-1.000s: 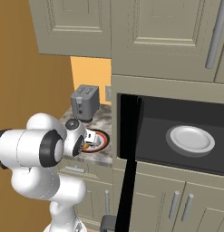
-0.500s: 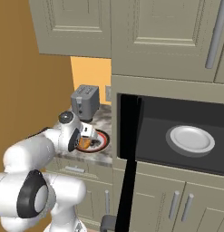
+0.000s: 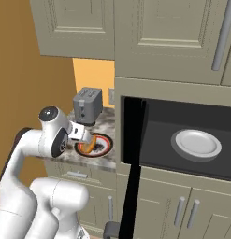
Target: Pick the hotdog bun from the microwave and place it on plate located on the counter.
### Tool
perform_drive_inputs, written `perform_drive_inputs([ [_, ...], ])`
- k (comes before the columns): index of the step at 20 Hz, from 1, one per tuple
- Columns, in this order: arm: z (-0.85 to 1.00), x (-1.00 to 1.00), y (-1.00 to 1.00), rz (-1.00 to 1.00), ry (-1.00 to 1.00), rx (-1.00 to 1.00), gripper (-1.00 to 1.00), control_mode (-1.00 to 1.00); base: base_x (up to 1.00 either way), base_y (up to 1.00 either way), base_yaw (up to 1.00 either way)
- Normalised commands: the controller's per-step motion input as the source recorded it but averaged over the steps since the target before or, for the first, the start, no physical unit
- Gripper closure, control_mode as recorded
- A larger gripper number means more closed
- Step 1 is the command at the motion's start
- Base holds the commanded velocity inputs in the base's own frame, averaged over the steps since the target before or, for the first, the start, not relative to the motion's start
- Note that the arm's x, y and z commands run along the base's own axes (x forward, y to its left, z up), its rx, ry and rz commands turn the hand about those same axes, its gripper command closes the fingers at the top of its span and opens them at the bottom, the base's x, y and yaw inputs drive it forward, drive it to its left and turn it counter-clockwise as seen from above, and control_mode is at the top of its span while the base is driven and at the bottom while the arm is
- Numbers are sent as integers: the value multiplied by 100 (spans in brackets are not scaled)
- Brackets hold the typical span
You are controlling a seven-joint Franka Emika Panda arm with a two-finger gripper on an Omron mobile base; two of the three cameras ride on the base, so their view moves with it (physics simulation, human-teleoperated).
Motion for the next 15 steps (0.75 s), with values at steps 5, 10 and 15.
perform_drive_inputs([
  [5,100,-85,0,0,3,0,-100,-100,0,0,0],
  [10,100,-34,0,0,1,0,-100,-100,0,0,0],
  [15,83,-50,0,0,0,0,-100,-100,0,0,0],
])
